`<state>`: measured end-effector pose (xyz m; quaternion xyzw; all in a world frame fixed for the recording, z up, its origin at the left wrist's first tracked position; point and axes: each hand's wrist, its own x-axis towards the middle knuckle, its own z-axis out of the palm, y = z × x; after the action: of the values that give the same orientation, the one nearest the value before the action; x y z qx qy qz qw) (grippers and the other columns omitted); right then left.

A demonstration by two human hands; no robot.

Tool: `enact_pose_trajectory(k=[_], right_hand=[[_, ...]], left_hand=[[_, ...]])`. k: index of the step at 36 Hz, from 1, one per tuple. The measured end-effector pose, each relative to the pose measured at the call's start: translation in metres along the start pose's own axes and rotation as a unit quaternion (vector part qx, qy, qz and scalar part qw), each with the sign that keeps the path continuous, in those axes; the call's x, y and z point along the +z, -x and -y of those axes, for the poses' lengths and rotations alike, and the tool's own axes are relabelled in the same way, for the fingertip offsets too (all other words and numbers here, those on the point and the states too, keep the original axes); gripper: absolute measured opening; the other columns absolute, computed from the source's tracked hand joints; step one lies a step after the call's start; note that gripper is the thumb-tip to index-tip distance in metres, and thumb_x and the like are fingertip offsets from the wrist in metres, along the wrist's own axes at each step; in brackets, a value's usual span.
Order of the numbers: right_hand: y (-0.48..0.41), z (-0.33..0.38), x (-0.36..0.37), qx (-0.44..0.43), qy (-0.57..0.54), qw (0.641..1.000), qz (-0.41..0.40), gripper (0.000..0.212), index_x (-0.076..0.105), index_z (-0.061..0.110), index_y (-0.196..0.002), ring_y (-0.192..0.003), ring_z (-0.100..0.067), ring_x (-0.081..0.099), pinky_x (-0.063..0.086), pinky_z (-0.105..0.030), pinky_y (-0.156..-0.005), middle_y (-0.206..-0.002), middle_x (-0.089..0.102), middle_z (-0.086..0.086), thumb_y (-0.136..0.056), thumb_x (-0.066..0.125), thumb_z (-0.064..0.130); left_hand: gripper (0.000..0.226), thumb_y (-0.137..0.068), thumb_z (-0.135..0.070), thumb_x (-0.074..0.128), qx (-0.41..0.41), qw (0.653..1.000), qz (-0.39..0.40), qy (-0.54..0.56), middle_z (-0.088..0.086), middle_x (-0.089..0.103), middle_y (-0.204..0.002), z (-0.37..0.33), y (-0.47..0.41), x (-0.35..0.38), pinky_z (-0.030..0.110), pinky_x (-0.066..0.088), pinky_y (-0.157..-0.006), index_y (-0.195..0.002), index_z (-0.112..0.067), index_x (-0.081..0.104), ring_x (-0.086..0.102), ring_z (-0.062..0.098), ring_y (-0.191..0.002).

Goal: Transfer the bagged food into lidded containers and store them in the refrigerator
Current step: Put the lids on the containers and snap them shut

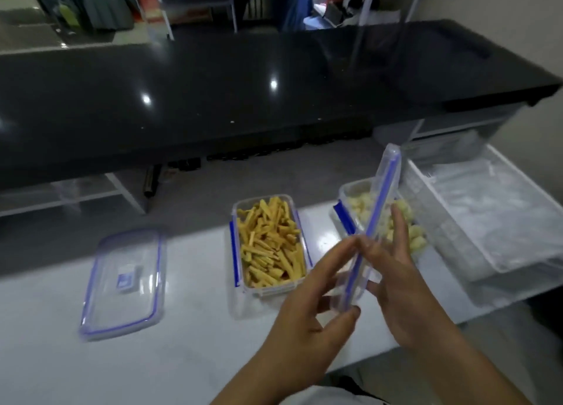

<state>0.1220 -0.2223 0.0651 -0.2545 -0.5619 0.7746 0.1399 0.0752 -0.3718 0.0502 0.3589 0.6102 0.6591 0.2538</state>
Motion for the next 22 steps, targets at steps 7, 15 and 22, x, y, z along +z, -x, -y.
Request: enact_pose_trajectory(k=[7,15,22], right_hand=[[-0.015,0.019,-0.101,-0.05,0.069,0.996,-0.032,0.096,0.033,0.07,-0.131,-0.108,0.005,0.063,0.058,-0.021,-0.072,-0.117,0.061,0.036,-0.051,0.084,0.053],[-0.023,0.045,-0.197,-0.067,0.193,0.977,-0.064,0.114,0.023,0.069,-0.138,-0.139,-0.02,0.041,0.041,-0.055,-0.108,-0.155,0.029,0.014,-0.042,0.084,0.06],[-0.041,0.058,-0.238,-0.058,0.255,0.964,-0.038,0.116,0.017,0.072,-0.138,-0.139,-0.015,0.037,0.041,-0.057,-0.109,-0.149,0.024,0.026,-0.042,0.083,0.066]], left_hand=[[0.071,-0.092,-0.022,0.07,-0.12,0.982,0.074,0.128,-0.014,0.05,-0.149,0.026,-0.06,0.055,0.039,0.05,-0.105,-0.148,-0.049,0.035,0.056,0.019,-0.131],[0.047,-0.089,-0.016,0.073,-0.362,0.915,-0.179,0.016,-0.007,0.065,-0.118,0.105,-0.129,0.082,0.029,0.056,-0.074,-0.127,-0.037,0.057,0.068,0.012,-0.099],[0.067,-0.088,0.003,0.065,-0.391,0.893,-0.222,-0.034,0.007,0.063,-0.113,0.129,-0.172,0.094,0.039,0.064,-0.066,-0.144,-0.03,0.045,0.067,0.027,-0.1]])
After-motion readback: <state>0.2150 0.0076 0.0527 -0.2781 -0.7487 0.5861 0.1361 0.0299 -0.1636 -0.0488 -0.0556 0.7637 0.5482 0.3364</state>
